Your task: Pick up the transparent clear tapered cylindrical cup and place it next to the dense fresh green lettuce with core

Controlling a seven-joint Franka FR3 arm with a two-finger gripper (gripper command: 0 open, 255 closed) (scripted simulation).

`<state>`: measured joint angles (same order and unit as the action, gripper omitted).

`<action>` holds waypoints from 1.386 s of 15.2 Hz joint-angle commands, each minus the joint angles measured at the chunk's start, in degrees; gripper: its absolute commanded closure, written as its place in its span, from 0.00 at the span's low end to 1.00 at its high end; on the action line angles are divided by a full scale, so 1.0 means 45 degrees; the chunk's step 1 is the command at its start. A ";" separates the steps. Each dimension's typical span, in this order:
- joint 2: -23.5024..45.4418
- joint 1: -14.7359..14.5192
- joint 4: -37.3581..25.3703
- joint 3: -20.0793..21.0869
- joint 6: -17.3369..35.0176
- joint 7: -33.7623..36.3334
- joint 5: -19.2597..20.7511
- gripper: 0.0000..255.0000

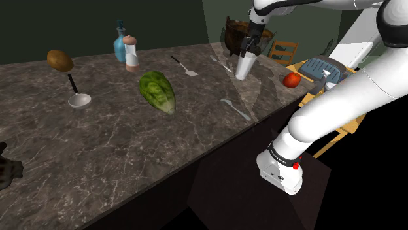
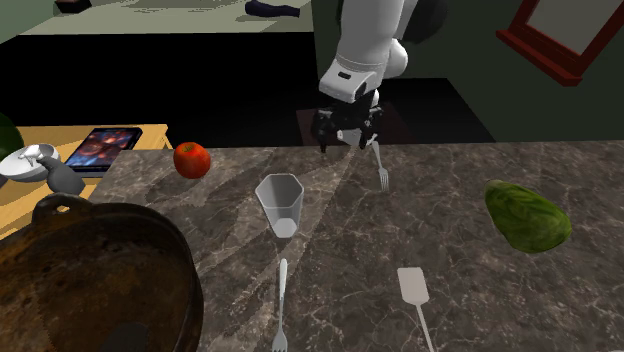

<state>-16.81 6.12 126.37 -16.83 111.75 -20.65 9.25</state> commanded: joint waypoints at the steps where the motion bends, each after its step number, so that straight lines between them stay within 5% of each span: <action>1: 0.0827 0.0085 -0.0478 -0.0327 0.0404 -0.0492 -0.0034 0.00; 9: 0.4250 0.0592 -0.2823 -0.1294 0.1593 -0.2481 -0.0831 0.00; 21: 0.4814 0.0703 -0.2136 -0.1342 0.2818 -0.2628 -0.1033 0.00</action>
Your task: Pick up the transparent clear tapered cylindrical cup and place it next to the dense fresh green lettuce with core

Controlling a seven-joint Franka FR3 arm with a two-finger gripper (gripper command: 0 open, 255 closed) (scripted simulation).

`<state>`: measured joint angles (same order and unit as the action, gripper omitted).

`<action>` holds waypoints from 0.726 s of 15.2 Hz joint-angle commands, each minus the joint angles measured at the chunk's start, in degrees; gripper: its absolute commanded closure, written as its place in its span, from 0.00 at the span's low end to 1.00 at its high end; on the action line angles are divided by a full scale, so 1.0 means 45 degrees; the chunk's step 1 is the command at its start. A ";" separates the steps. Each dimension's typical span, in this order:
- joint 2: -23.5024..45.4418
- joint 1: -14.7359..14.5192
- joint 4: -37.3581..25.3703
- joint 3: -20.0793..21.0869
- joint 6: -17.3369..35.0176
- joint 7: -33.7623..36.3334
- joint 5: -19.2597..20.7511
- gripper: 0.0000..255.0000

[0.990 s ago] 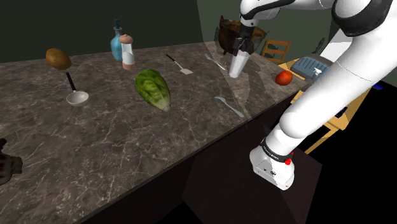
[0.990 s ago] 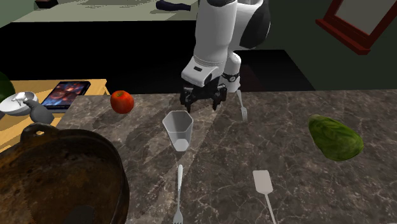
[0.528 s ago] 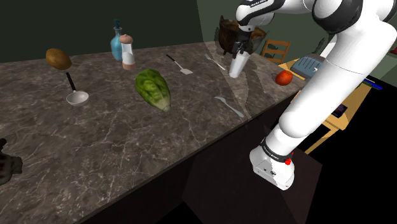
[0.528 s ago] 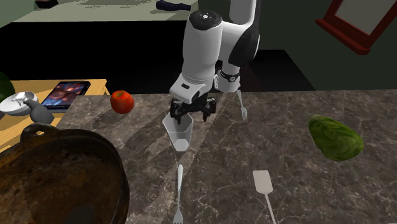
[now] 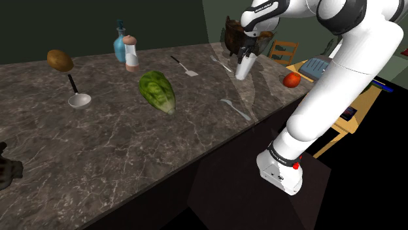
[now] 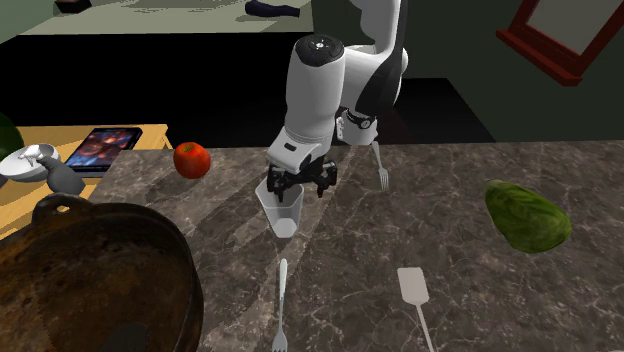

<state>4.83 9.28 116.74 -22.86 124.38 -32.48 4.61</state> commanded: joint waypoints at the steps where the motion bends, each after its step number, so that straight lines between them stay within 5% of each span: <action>1: 0.0005 0.0000 0.0003 0.0000 0.0010 -0.0001 -0.0002 0.00; 3: 0.0004 0.0000 0.0003 0.0000 0.0008 -0.0001 -0.0002 0.00; 4: 0.0004 0.0000 0.0003 0.0000 0.0008 -0.0001 -0.0002 1.00; 11: 0.0003 0.0001 0.0003 0.0000 0.0007 -0.0001 -0.0001 1.00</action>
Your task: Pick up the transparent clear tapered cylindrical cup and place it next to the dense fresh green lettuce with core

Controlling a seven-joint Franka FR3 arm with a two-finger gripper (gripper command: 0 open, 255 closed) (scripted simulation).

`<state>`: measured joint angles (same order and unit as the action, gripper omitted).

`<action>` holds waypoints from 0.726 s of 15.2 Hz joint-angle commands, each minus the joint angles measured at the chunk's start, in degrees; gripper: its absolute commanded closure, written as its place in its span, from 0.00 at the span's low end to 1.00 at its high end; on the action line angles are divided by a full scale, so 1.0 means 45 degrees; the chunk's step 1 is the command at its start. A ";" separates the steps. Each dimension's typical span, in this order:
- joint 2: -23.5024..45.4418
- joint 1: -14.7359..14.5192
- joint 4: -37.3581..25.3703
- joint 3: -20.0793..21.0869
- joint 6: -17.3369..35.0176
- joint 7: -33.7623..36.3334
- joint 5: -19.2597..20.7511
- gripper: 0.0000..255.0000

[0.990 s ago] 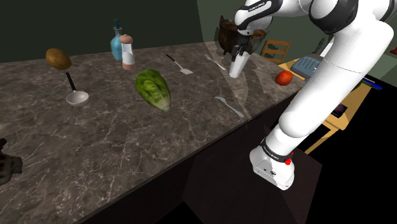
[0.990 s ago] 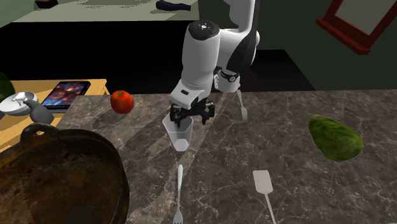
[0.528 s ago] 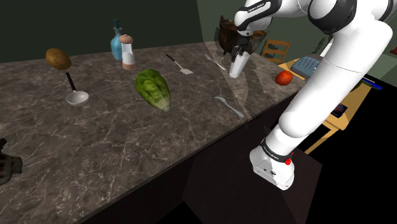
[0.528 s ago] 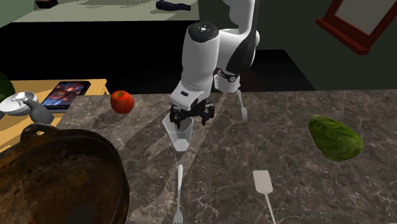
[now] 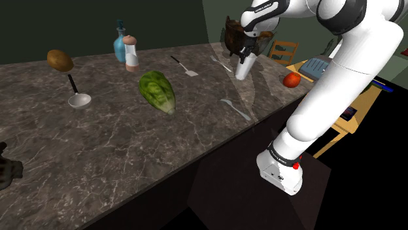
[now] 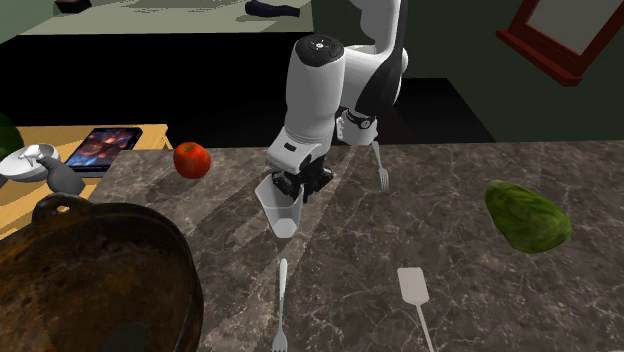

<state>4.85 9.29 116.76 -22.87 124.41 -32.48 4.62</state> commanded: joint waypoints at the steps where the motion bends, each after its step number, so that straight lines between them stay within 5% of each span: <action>1: -0.0001 -0.0001 0.0000 0.0002 0.0000 0.0000 -0.0001 1.00; 11: -0.0544 -0.0057 -0.0962 0.0014 -0.1472 0.0023 0.0172 1.00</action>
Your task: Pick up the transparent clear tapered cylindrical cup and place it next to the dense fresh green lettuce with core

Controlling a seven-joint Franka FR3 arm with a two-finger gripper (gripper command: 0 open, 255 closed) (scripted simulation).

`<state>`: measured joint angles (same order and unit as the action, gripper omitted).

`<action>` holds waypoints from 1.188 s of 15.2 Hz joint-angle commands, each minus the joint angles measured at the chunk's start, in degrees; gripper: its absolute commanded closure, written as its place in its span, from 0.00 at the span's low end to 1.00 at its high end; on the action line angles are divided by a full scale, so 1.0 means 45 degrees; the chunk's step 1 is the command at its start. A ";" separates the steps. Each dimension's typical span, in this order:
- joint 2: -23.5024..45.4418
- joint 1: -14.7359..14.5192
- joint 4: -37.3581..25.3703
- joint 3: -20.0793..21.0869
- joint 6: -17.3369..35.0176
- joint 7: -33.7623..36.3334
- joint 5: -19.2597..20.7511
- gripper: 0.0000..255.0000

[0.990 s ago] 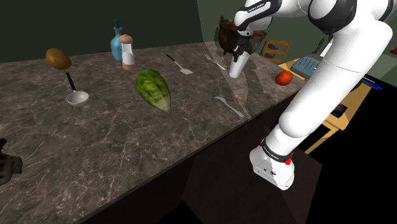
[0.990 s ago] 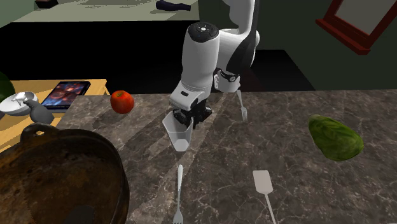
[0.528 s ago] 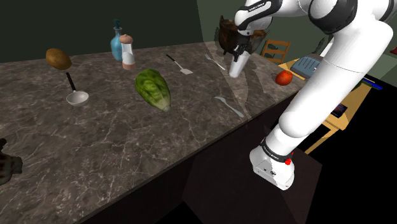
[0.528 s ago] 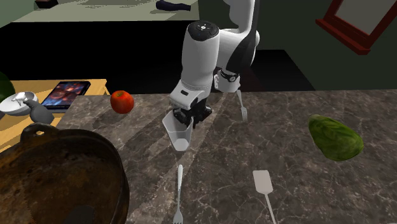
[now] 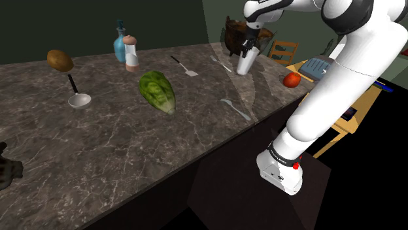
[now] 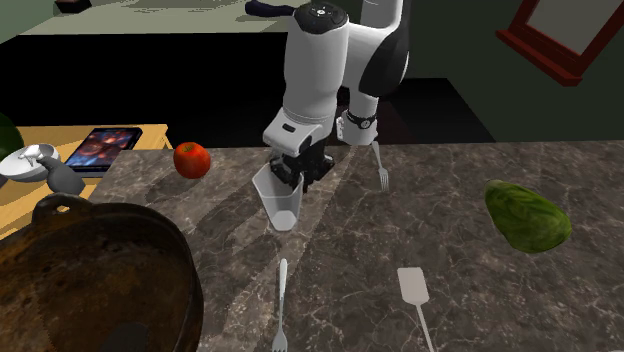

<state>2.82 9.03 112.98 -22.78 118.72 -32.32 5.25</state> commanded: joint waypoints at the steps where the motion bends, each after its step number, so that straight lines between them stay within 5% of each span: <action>1: -0.0141 -0.0003 -0.0243 -0.0003 -0.0372 -0.0015 0.0042 1.00; 18: -0.0503 -0.0055 -0.2758 0.0037 -0.3220 -0.0175 0.0094 1.00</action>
<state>0.60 8.79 101.38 -22.62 105.07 -33.03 5.69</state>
